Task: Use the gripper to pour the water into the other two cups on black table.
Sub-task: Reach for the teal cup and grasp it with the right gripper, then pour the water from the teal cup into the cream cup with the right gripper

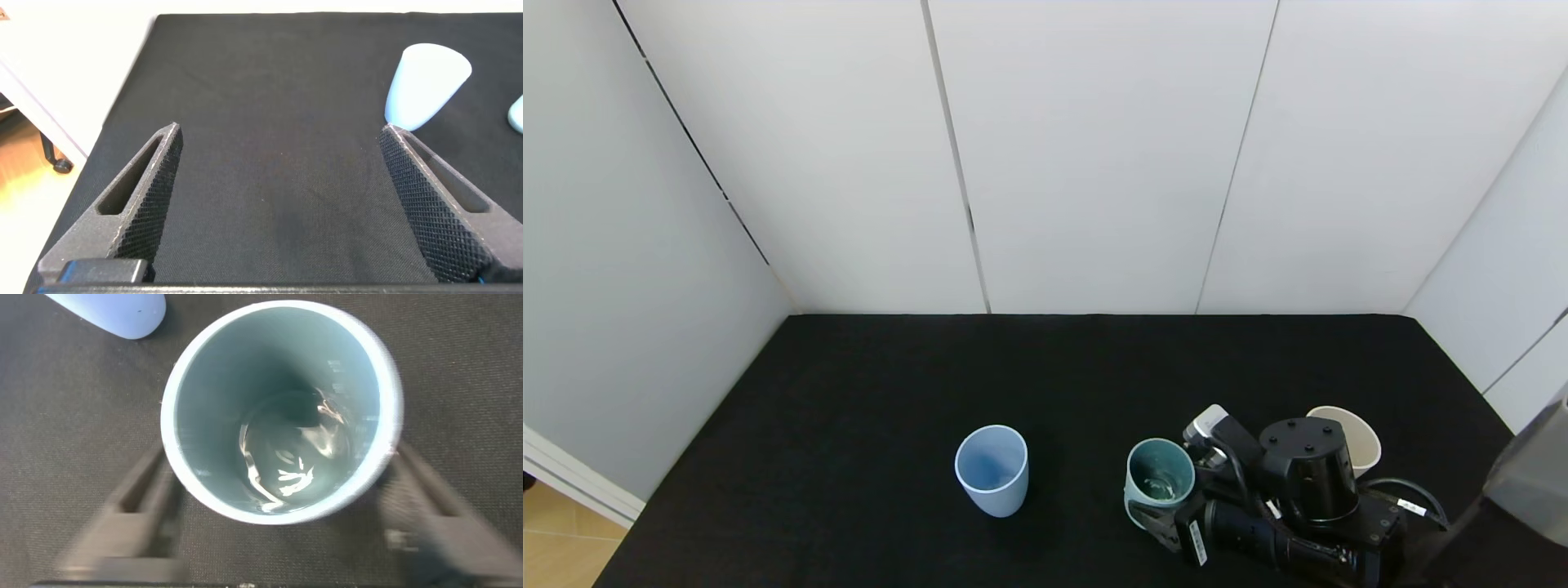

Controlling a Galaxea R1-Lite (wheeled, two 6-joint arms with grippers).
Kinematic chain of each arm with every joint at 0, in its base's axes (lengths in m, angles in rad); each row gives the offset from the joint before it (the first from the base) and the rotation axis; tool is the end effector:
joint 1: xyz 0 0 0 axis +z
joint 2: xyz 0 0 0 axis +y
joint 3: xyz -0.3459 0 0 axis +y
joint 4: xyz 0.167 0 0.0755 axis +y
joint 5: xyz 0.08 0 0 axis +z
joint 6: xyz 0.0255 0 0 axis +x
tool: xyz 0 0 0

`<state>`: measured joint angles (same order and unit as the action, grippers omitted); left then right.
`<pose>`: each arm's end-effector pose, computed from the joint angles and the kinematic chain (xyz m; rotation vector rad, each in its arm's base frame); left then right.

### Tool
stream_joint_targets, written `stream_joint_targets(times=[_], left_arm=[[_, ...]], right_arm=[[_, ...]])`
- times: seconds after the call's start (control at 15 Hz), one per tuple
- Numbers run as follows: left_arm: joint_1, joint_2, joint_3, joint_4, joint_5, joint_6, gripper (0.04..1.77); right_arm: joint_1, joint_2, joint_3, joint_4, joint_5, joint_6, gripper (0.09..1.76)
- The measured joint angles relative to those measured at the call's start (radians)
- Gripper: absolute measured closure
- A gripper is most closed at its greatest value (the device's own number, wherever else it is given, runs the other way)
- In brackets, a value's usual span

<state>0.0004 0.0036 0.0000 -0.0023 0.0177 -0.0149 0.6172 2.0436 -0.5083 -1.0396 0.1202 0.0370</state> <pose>-0.0731 0.0004 0.0760 -0.0149 0.0012 0.0181 0.2686 0.1944 0.0936 -0.0901 0.5044 0.7125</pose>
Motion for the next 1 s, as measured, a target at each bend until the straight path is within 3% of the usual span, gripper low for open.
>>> stream_joint_targets(times=[0.13, 0.6, 0.8, 1.0], left_arm=[[0.0, 0.0, 0.0, 0.0, 0.0, 0.0, 0.09], [0.0, 0.0, 0.0, 0.0, 0.0, 0.0, 0.09], [0.0, 0.0, 0.0, 0.0, 0.0, 0.0, 0.09], [0.0, 0.0, 0.0, 0.0, 0.0, 0.0, 0.09]], right_arm=[[0.0, -0.001, 0.002, -0.011, -0.012, 0.0, 0.62], [-0.002, -0.088, 0.007, 0.011, -0.017, 0.015, 0.67], [-0.023, -0.214, -0.016, 0.148, -0.017, 0.017, 0.67], [-0.124, -0.386, -0.111, 0.426, -0.012, 0.015, 0.67]])
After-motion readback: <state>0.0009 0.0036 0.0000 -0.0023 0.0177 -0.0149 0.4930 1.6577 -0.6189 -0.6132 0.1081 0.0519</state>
